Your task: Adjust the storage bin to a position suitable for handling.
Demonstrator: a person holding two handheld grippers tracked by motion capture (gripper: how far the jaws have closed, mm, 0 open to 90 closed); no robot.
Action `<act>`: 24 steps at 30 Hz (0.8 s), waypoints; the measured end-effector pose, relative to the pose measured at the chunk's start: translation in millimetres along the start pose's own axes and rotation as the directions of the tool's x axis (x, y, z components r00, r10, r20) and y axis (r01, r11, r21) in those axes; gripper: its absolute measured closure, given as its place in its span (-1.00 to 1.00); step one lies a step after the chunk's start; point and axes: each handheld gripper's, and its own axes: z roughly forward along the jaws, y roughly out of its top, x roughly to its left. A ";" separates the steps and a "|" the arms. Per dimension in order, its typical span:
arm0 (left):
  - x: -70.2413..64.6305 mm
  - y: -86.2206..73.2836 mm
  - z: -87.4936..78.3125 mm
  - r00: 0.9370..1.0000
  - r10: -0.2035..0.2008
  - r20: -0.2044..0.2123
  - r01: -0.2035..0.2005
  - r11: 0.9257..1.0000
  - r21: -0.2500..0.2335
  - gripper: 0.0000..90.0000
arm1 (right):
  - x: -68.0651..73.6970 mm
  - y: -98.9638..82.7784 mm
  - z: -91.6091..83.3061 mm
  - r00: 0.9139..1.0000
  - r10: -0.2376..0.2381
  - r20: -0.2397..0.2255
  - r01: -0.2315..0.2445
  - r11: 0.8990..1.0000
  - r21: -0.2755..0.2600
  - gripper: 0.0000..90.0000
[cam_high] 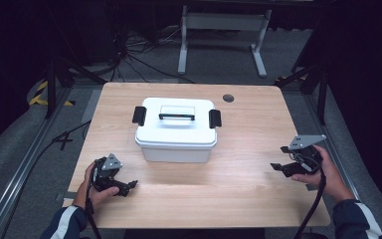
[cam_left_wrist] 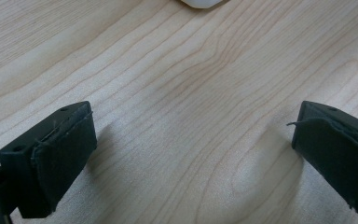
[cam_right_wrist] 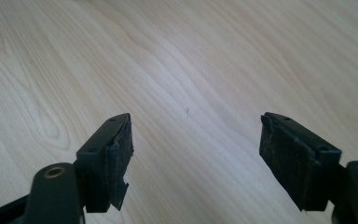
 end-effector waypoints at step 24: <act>-0.2 -0.1 -0.1 1.000 -0.003 0.003 0.003 1.000 0.001 -1.00 | 11.0 90.0 -9.5 0.984 -0.177 -0.001 0.177 0.984 -0.022 -0.35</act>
